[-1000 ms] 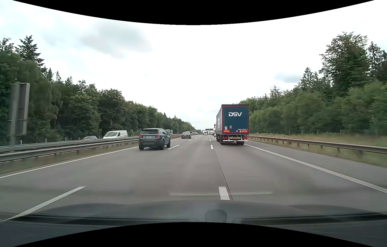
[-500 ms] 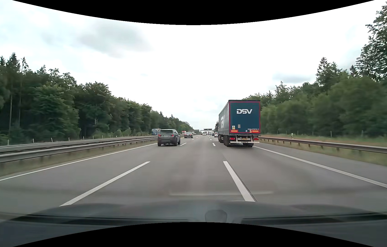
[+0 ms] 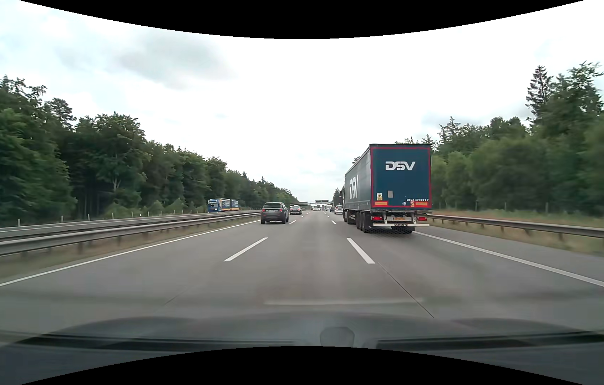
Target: Follow the waypoints while adhering to traffic rules and regulations
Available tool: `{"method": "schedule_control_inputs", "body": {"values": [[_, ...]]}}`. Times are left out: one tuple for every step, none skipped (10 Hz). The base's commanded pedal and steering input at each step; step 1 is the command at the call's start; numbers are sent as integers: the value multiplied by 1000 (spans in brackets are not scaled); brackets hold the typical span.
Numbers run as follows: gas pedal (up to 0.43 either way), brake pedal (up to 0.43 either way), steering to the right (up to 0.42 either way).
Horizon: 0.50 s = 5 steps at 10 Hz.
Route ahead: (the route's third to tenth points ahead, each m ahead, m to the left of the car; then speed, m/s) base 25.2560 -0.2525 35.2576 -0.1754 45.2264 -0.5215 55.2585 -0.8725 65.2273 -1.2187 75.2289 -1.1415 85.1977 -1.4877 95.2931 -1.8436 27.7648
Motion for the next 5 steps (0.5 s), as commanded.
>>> {"method": "schedule_control_inputs", "body": {"values": [[500, 0, 3], [500, 0, 2], [500, 0, 2], [500, 0, 2], [500, 0, 2]]}}
